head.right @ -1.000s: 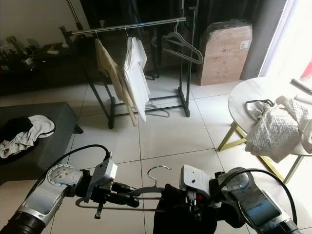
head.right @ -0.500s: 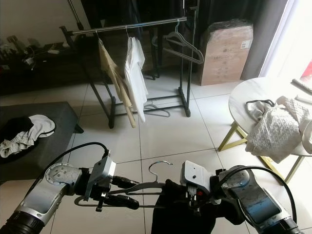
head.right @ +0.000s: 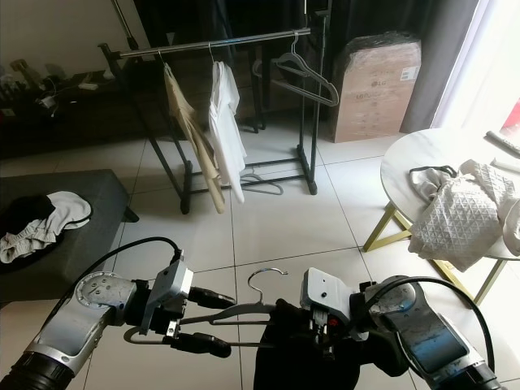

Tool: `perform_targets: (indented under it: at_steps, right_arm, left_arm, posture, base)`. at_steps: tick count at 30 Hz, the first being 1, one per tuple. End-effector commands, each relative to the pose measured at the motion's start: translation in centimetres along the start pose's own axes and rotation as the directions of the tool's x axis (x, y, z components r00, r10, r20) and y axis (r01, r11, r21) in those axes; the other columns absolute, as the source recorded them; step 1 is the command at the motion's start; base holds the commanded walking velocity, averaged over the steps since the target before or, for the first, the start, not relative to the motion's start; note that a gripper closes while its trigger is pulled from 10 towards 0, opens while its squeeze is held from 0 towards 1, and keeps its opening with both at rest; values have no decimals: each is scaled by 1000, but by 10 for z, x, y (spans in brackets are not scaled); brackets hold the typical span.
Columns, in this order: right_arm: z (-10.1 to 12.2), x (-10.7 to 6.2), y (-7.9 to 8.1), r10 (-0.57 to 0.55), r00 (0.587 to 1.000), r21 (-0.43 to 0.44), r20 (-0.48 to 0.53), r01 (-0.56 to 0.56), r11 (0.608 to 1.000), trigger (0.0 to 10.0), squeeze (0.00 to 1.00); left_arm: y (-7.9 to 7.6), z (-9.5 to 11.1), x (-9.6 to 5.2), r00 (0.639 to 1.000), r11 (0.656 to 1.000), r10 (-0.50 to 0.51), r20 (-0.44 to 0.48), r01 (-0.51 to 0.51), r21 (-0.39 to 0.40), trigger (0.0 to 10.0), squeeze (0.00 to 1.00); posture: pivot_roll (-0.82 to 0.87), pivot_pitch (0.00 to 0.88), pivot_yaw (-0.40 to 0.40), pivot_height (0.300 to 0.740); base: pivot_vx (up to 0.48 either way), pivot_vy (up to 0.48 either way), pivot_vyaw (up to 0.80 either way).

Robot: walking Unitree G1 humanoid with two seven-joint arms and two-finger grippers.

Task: Hang hanger

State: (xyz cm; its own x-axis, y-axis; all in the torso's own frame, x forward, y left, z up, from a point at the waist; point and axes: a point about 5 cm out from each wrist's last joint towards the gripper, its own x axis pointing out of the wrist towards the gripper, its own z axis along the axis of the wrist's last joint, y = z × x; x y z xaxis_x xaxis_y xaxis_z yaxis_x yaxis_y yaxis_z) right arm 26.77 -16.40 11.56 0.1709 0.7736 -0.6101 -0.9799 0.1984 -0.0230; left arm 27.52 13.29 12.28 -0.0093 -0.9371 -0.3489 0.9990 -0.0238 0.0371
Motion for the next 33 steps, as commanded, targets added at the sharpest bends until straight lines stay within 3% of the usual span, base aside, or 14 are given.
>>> perform_targets:
  at_steps: [1, 3, 9, 13, 16, 18, 19, 21, 22, 23, 26, 27, 29, 33]
  right_arm:
    - [1, 3, 0, -13, 1000, -8, 14, 13, 1000, 0, 0]
    - [-11, 12, 8, 18, 999, 2, -33, -18, 1000, 0, 0]
    - [-17, 17, 18, 74, 995, -3, -66, -74, 997, 0, 0]
    - [-17, 18, 16, 55, 997, 2, -56, -55, 998, 0, 0]
    - [-17, 17, 10, -2, 998, 5, -56, 2, 1000, 0, 0]
    - [-18, 16, 1, -89, 995, 20, -54, 90, 996, 0, 0]
    - [-18, 16, -6, -158, 986, 47, -44, 160, 986, 0, 0]
    - [-19, 14, -11, -217, 975, 66, -51, 220, 973, 0, 0]
    - [-20, 13, -15, -265, 963, 91, -54, 269, 959, 0, 0]
    - [-20, 11, -19, -320, 946, 123, -57, 325, 938, 0, 0]
    - [-19, 9, -21, -358, 932, 145, -49, 361, 921, 0, 0]
    - [-15, 6, -22, -380, 925, 162, -26, 379, 911, 0, 0]
    - [-11, 3, -23, -408, 913, 165, -12, 405, 899, 0, 0]
    - [1, -2, -24, -435, 900, 156, 23, 426, 891, 0, 0]
  left_arm:
    - [-3, 9, -15, 999, 1000, 29, 15, -29, 3, 10000, 1000]
    - [-6, 18, -25, 998, 998, 58, 36, -59, 16, 10000, 1000]
    - [-7, 22, -20, 997, 998, 55, 63, -58, 38, 10000, 1000]
    - [-5, 24, -20, 995, 995, 78, 62, -81, 50, 10000, 1000]
    - [1, 28, -24, 983, 983, 168, 76, -173, 62, 10000, 1000]
    - [12, 30, -30, 947, 949, 304, 107, -310, 53, 10000, 1000]
    - [24, 31, -37, 880, 883, 452, 145, -465, 70, 10000, 1000]
    - [28, 28, -42, 833, 844, 526, 171, -536, 15, 10000, 980]
    - [31, 26, -46, 778, 793, 600, 185, -609, -16, 10000, 94]
    - [32, 23, -50, 714, 735, 673, 193, -674, -73, 10000, 67]
    - [27, 18, -50, 702, 728, 685, 193, -672, -138, 10000, 0]
    - [23, 8, -53, 664, 684, 729, 164, -700, -206, 10000, 0]
    - [20, -4, -55, 624, 633, 772, 123, -733, -251, 10000, 0]
    - [17, -17, -58, 581, 576, 810, 84, -760, -301, 10000, 0]
  posture:
    - [-147, 126, 68, 740]
    - [-147, 126, 68, 740]
    - [-146, 127, 69, 740]
    - [-148, 131, 70, 740]
    - [-147, 134, 69, 740]
    - [-142, 139, 70, 740]
    - [-138, 145, 70, 740]
    - [-134, 149, 69, 740]
    - [-137, 154, 69, 740]
    - [-136, 159, 68, 740]
    - [-135, 166, 68, 740]
    - [-133, 169, 68, 740]
    - [-131, 171, 67, 740]
    - [-133, 181, 67, 740]
  base:
    - [0, 0, 0]
    - [0, 0, 0]
    - [0, 0, 0]
    - [0, 0, 0]
    - [0, 0, 0]
    - [0, 0, 0]
    - [0, 0, 0]
    - [0, 0, 0]
    - [0, 0, 0]
    - [0, 0, 0]
    - [0, 0, 0]
    - [0, 0, 0]
    - [0, 0, 0]
    - [0, 0, 0]
